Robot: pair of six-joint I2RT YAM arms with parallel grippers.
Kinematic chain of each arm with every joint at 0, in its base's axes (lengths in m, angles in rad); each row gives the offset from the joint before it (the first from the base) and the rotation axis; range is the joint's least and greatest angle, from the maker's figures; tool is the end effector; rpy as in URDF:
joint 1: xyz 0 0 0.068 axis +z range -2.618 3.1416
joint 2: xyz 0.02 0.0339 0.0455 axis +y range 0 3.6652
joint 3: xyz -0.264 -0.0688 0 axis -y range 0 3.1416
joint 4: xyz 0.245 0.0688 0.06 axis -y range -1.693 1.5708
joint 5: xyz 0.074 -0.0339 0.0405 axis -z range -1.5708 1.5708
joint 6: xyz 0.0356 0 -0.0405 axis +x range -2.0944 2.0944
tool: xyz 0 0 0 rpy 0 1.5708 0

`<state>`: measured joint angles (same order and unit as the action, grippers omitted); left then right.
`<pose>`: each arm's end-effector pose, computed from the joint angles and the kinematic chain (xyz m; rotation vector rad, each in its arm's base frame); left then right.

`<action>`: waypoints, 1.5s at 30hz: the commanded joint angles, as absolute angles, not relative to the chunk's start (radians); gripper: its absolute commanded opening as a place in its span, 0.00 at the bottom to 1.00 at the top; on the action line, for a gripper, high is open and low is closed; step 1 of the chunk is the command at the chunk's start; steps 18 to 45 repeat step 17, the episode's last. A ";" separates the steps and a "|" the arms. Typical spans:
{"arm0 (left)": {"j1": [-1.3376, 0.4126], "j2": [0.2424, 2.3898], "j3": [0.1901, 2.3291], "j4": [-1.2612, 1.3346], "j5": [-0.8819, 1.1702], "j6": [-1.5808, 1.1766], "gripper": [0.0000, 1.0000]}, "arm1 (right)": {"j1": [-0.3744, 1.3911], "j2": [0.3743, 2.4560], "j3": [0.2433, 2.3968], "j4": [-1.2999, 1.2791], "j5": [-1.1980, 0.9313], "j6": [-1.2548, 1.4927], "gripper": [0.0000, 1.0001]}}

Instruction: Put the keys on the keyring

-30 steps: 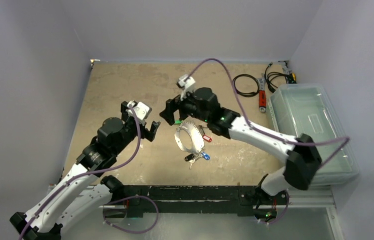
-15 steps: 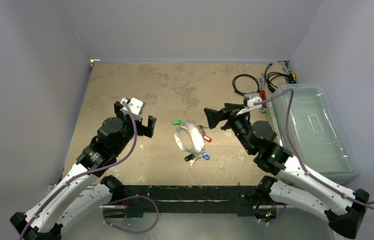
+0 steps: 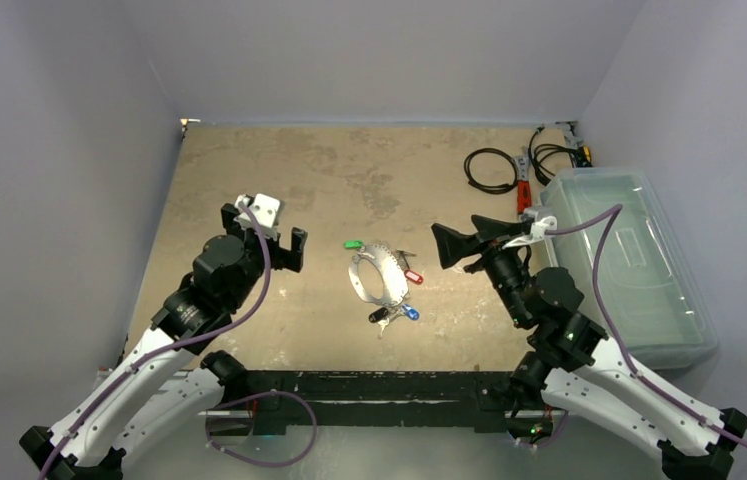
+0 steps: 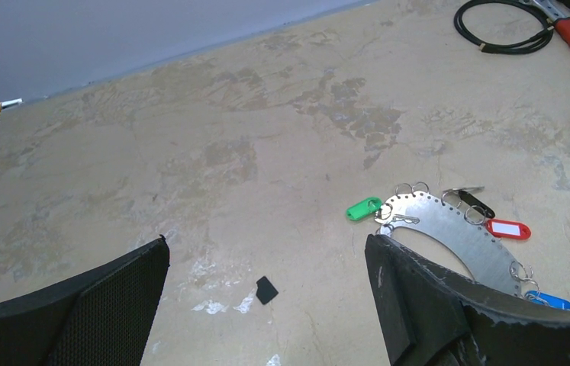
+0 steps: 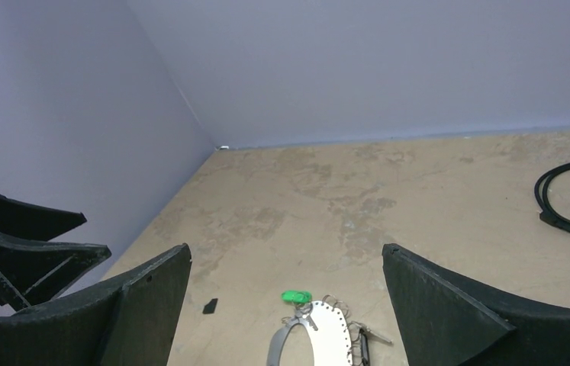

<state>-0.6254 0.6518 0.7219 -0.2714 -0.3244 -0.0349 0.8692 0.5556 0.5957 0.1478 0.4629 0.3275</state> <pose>0.1330 -0.0821 0.3291 0.2855 1.7422 -0.1923 0.1039 0.0983 0.3423 0.0094 1.4364 0.6711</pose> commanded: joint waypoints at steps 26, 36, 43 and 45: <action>-0.617 0.647 0.761 -0.261 -0.360 -0.046 0.99 | 0.870 0.568 0.585 0.210 0.433 0.305 0.99; -0.617 0.647 0.761 -0.261 -0.360 -0.046 0.99 | 0.870 0.568 0.585 0.210 0.433 0.305 0.99; -0.617 0.647 0.761 -0.261 -0.360 -0.046 0.99 | 0.870 0.568 0.585 0.210 0.433 0.305 0.99; -0.617 0.647 0.761 -0.261 -0.360 -0.046 0.99 | 0.870 0.568 0.585 0.210 0.433 0.305 0.99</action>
